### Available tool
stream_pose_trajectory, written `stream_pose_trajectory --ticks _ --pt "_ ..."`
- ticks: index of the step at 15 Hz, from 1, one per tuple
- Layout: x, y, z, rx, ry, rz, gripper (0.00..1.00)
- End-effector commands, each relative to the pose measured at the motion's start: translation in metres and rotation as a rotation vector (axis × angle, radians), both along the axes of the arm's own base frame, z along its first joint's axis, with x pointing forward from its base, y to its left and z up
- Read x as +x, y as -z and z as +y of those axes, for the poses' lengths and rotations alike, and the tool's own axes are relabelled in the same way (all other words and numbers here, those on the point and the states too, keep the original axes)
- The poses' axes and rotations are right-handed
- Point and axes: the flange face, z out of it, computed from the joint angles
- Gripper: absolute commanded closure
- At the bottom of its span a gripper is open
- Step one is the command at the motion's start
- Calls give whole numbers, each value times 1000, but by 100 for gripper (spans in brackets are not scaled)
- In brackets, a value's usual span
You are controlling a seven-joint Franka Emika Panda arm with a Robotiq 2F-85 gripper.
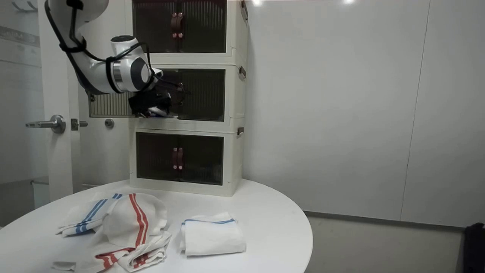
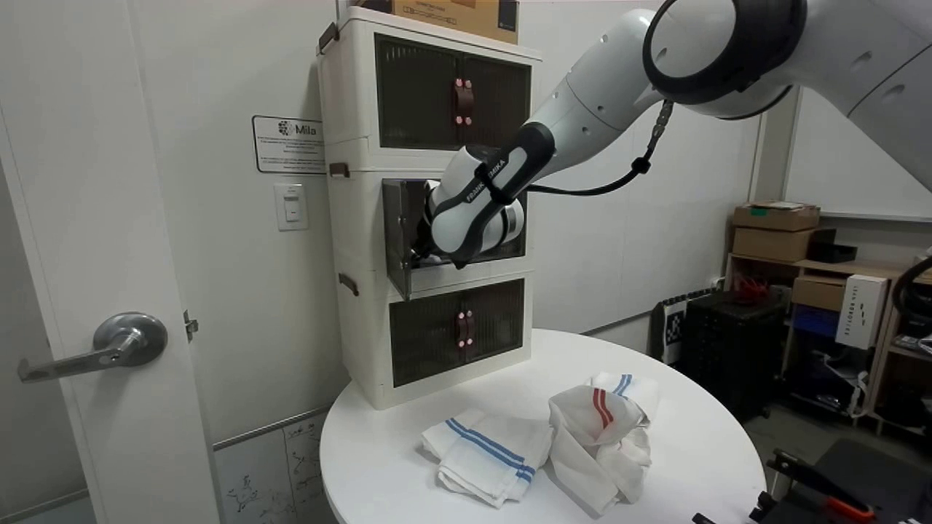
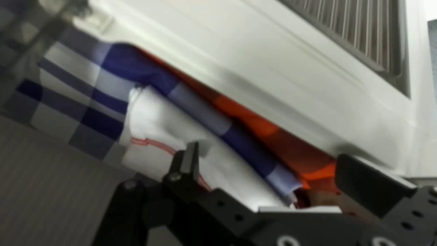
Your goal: Remove one towel from the middle cabinet
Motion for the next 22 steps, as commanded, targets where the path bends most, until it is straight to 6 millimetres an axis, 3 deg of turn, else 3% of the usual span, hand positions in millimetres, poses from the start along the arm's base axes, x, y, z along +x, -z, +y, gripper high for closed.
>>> stream_pose_trajectory --ticks 1,3,6,7,9,16,20,22 --pt "22 -23 3 22 2 -91 0" --pt "30 -33 -1 24 10 -119 0" --pt "40 -26 -1 37 -4 -109 0" --pt "41 -21 -1 51 -14 -93 25" --pt "44 -15 1 83 -34 -75 34" --pt "45 -7 2 104 -86 -53 87" --pt "45 -9 1 103 -96 -48 93" --pt "44 -11 0 104 -96 -52 89"
